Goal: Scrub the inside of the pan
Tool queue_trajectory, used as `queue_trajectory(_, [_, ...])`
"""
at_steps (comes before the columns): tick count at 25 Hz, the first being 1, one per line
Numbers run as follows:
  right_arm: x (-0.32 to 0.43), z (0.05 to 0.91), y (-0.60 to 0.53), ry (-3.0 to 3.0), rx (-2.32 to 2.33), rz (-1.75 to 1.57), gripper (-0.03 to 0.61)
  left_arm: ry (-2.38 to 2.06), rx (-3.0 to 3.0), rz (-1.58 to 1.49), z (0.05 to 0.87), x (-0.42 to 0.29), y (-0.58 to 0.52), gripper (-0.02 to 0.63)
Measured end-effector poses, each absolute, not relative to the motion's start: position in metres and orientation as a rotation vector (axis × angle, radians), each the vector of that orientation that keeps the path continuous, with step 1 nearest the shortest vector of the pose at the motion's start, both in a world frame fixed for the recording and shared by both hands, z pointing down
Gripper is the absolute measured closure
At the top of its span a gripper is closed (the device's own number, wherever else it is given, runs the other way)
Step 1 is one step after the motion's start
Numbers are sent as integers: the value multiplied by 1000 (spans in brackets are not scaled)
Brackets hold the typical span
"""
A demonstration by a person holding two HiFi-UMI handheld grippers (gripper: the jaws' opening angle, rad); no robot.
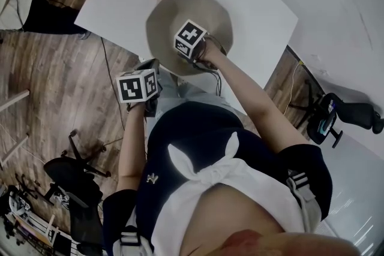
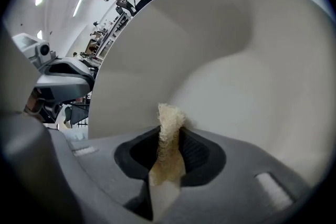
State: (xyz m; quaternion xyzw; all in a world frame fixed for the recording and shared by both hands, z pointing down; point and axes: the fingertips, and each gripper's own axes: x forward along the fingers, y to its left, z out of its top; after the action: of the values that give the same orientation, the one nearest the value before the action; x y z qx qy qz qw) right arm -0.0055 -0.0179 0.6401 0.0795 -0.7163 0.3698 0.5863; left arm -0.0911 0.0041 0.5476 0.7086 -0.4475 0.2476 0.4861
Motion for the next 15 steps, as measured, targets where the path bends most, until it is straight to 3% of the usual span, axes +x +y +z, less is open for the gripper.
queue_trajectory(15, [-17,640,-30,-1687,180,712,485,-1082,1723,595,547,-92,4,609])
